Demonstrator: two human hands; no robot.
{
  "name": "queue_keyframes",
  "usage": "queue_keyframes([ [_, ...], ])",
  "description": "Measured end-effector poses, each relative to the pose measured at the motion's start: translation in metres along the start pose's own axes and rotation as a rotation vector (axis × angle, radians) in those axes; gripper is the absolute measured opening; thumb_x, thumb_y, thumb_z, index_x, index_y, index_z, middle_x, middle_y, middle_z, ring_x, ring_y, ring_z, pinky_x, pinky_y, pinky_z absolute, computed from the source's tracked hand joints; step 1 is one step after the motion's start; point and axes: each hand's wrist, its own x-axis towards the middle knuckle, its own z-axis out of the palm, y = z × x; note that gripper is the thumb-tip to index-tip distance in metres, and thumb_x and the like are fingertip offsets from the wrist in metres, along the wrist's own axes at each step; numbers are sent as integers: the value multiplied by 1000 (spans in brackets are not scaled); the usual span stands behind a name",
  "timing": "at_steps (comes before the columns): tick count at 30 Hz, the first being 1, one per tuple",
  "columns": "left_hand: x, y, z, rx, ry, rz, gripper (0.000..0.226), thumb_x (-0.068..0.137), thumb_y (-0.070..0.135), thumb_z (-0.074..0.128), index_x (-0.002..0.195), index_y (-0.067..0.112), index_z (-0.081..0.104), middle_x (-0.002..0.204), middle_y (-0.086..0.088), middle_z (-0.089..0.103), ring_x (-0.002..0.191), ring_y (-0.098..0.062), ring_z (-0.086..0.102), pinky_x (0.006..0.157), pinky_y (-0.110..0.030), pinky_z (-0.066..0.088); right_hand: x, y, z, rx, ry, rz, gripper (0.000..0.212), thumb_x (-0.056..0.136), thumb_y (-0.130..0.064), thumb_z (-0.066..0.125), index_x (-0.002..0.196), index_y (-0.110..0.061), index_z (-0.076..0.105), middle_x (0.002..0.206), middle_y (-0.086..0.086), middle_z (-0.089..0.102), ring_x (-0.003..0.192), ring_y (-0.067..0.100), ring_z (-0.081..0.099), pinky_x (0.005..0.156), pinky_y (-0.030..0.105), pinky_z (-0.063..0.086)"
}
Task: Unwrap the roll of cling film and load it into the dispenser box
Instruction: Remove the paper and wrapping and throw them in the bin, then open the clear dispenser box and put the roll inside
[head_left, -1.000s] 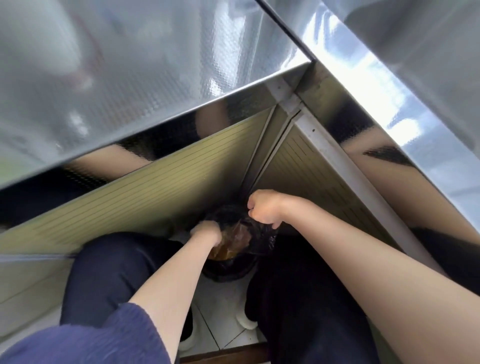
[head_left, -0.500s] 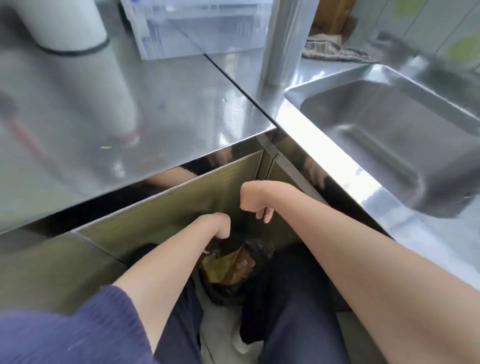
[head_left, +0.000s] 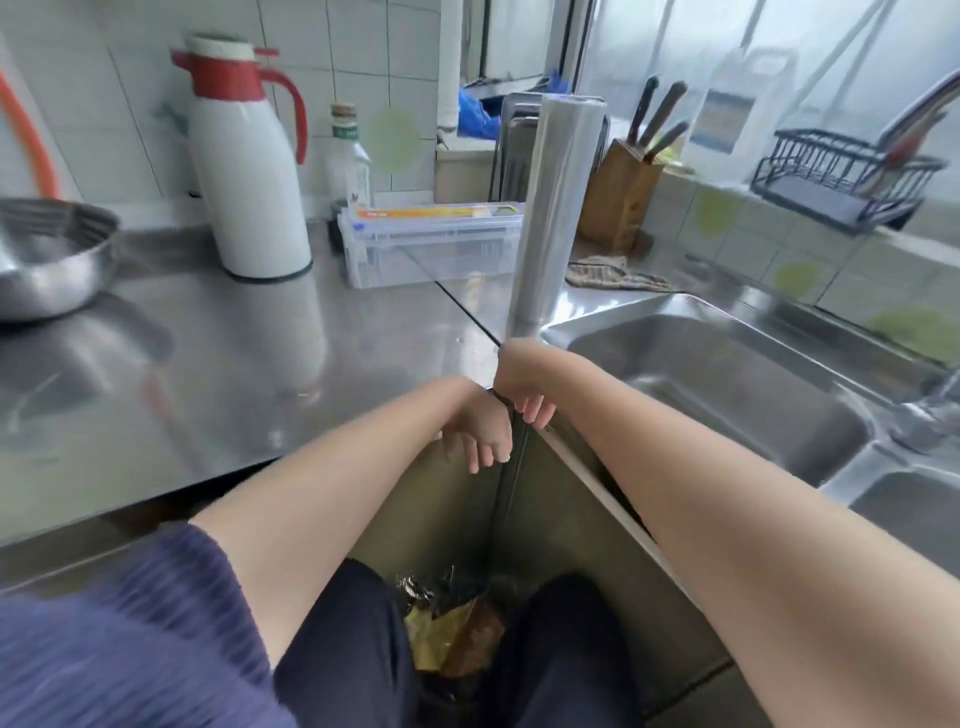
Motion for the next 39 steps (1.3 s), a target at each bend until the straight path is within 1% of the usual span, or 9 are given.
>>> queue_keyframes([
  [4, -37, 12, -37, -53, 44, 45, 36, 95, 21, 47, 130, 12, 44, 125, -12, 57, 113, -28, 62, 87, -38, 51, 0, -3, -32, 43, 112, -47, 23, 94, -6, 43, 85, 9, 58, 101, 23, 70, 88, 34, 71, 80, 42, 59],
  [9, -68, 10, -88, -96, 153, 101, 34, 95, 24, 51, 127, 11, 48, 117, -11, 62, 104, -28, 66, 82, -34, 53, 18, -9, -71, 120, 302, -130, 24, 87, -8, 52, 64, -4, 49, 65, 12, 61, 72, 31, 71, 71, 40, 61],
  [13, -69, -7, -136, -170, 438, 136, 27, 95, 19, 47, 118, 6, 56, 100, -7, 66, 86, -22, 68, 68, -28, 52, 52, -23, -98, 246, 432, -190, 17, 84, -12, 51, 72, -3, 59, 67, 8, 56, 71, 28, 57, 67, 32, 52],
  [16, -51, -31, -166, -332, 720, 129, 21, 91, 16, 49, 102, 6, 64, 90, -8, 70, 71, -17, 65, 62, -25, 50, 90, -35, -105, 489, 402, -182, 16, 84, -3, 47, 83, 0, 62, 78, 15, 62, 81, 33, 70, 77, 40, 59],
  [21, -10, -75, -201, -113, 1174, -43, 20, 86, 21, 52, 102, 17, 63, 112, -5, 65, 102, -25, 60, 83, -34, 50, 157, -56, -113, 798, 358, -138, 28, 83, 2, 44, 103, 9, 61, 93, 19, 61, 90, 36, 70, 79, 44, 57],
  [26, 23, -120, -231, 303, 1162, -214, 58, 86, 22, 55, 140, 17, 35, 143, -9, 39, 132, -29, 35, 107, -39, 30, 212, -60, -115, 1031, 321, -40, 25, 85, -1, 44, 109, 1, 49, 102, 16, 50, 79, 26, 57, 78, 38, 53],
  [30, 39, -135, -246, 460, 1082, -260, 80, 85, 31, 61, 149, 16, 15, 154, -11, 23, 141, -28, 24, 114, -39, 20, 233, -55, -104, 816, 477, -25, 39, 83, 0, 42, 121, 5, 49, 109, 16, 55, 102, 32, 56, 72, 29, 41],
  [34, 52, -137, -251, 564, 1063, -277, 64, 88, 21, 58, 141, 6, 26, 141, -15, 39, 130, -32, 40, 101, -40, 38, 250, -56, -99, 735, 523, -53, 41, 86, -3, 43, 127, 0, 46, 127, 17, 54, 98, 26, 51, 72, 26, 37],
  [39, 57, -137, -250, 687, 1122, -303, 42, 84, 4, 53, 124, 3, 38, 123, -17, 52, 111, -33, 55, 78, -36, 48, 255, -62, -103, 539, 586, -135, 46, 88, -2, 42, 134, -5, 41, 134, 16, 47, 120, 30, 48, 82, 28, 35],
])
